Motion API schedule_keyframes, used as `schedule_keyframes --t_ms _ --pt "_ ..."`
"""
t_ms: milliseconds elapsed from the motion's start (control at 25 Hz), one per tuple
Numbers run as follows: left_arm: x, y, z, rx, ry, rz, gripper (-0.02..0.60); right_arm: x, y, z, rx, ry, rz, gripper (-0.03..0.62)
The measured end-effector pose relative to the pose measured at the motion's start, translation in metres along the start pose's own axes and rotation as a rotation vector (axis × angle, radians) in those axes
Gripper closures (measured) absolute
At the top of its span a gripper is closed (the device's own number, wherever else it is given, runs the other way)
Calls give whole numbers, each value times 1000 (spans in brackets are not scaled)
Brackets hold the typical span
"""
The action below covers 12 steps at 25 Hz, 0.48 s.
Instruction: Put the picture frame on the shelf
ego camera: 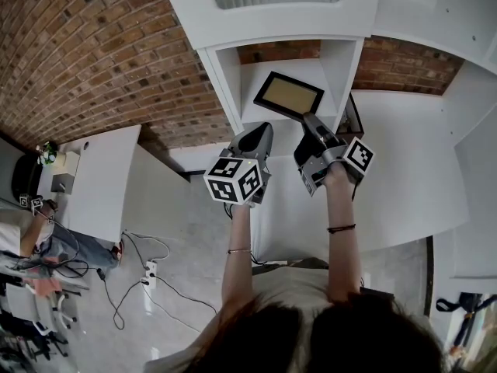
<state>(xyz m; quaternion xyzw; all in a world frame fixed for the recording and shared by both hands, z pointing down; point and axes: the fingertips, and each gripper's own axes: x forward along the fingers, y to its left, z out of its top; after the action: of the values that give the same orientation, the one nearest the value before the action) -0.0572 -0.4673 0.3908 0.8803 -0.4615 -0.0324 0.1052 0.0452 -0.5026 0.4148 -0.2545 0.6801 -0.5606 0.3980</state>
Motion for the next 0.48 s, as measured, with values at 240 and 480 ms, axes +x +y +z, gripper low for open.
schedule_keyframes --t_ms 240,480 --pt "4 3 -1 -4 7 1 571 4 -3 1 7 3 -6 522" --pt "7 5 -3 -9 16 1 571 5 -8 1 14 5 -23 522"
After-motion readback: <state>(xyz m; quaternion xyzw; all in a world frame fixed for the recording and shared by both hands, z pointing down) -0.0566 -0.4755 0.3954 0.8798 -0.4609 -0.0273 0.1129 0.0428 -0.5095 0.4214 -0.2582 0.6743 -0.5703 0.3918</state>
